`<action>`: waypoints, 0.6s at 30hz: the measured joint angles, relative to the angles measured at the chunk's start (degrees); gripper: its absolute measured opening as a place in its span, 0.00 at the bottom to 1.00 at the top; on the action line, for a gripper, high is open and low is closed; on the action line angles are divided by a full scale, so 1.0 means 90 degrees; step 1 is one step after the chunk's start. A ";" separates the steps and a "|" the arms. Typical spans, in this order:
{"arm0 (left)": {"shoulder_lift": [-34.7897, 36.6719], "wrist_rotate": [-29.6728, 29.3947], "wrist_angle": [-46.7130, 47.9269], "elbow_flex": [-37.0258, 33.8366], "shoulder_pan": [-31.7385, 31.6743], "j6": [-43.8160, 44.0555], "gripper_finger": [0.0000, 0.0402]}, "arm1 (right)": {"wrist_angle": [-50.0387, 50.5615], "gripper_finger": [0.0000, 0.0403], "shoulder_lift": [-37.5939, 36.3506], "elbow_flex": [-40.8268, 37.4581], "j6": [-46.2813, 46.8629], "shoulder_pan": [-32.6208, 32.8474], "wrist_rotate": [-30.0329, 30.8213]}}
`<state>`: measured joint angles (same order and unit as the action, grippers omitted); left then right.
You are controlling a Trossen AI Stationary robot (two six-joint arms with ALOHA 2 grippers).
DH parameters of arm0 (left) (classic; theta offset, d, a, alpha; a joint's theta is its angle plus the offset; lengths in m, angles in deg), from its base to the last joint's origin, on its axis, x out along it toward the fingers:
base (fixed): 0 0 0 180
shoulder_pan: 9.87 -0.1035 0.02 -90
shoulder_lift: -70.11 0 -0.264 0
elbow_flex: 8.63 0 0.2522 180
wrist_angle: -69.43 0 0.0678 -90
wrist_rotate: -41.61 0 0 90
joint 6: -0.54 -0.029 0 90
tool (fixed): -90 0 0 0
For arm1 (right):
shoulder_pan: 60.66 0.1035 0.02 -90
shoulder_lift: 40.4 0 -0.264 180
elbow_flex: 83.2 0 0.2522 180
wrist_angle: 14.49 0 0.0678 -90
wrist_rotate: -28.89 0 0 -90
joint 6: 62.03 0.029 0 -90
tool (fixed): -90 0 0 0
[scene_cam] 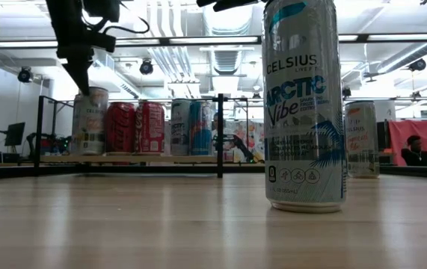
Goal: Place canned beverage on shelf
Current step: Put the middle left white and yellow soda can on the shelf
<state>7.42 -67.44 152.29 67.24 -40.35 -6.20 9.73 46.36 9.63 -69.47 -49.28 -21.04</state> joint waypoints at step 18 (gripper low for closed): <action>0.0248 0.0534 -0.0710 0.0198 -0.0007 0.0187 0.00 | 0.0005 0.75 0.0000 0.0000 -0.0005 0.0000 -0.0002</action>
<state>9.65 -62.63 145.90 69.01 -40.42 -4.52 9.78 46.36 9.63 -69.52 -49.28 -21.06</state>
